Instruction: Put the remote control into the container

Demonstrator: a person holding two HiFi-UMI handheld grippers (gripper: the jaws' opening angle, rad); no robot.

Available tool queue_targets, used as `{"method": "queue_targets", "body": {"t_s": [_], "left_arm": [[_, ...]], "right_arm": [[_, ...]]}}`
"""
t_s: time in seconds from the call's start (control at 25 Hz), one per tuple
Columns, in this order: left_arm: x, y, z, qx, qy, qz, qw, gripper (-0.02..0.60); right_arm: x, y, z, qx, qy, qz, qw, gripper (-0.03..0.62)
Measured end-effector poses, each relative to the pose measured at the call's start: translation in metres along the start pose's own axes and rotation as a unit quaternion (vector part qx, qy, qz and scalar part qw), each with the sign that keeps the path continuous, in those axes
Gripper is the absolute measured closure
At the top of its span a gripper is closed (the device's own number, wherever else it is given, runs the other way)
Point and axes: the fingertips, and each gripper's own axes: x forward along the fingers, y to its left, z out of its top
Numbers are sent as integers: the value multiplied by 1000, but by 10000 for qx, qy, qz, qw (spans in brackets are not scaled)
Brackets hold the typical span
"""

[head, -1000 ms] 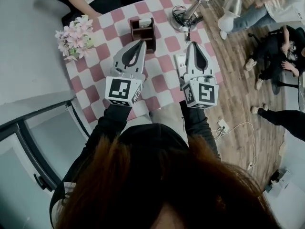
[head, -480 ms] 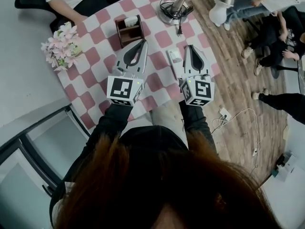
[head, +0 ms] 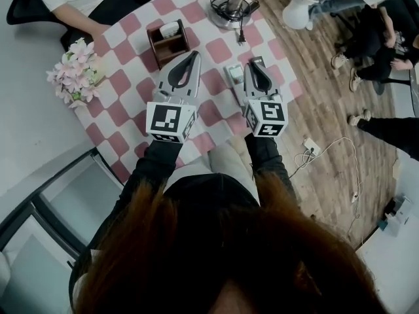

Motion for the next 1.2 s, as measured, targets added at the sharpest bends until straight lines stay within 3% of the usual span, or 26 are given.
{"method": "queue_targets", "body": {"t_s": [0.12, 0.24, 0.4, 0.64, 0.84, 1.04, 1.2], "left_arm": [[4, 1, -3, 3, 39, -30, 10000, 583], [7, 1, -6, -14, 73, -50, 10000, 583], [10, 3, -11, -41, 129, -51, 9999, 583], [11, 10, -15, -66, 171, -16, 9998, 583], [12, 16, -18, -91, 210, 31, 9997, 583], [13, 20, -20, -108, 221, 55, 9997, 583], [12, 22, -19, -103, 203, 77, 9997, 583]], "right_arm": [[15, 4, -19, -43, 405, 175, 9990, 555], [34, 14, -42, -57, 959, 446, 9944, 408], [53, 23, -69, -348, 1699, 539, 9834, 359], [69, 16, -95, -469, 2359, 367, 9699, 339], [76, 15, -109, -338, 2753, 471, 9596, 330], [80, 13, -115, -315, 2934, 515, 9541, 327], [80, 14, -113, -346, 2828, 520, 9571, 329]]}}
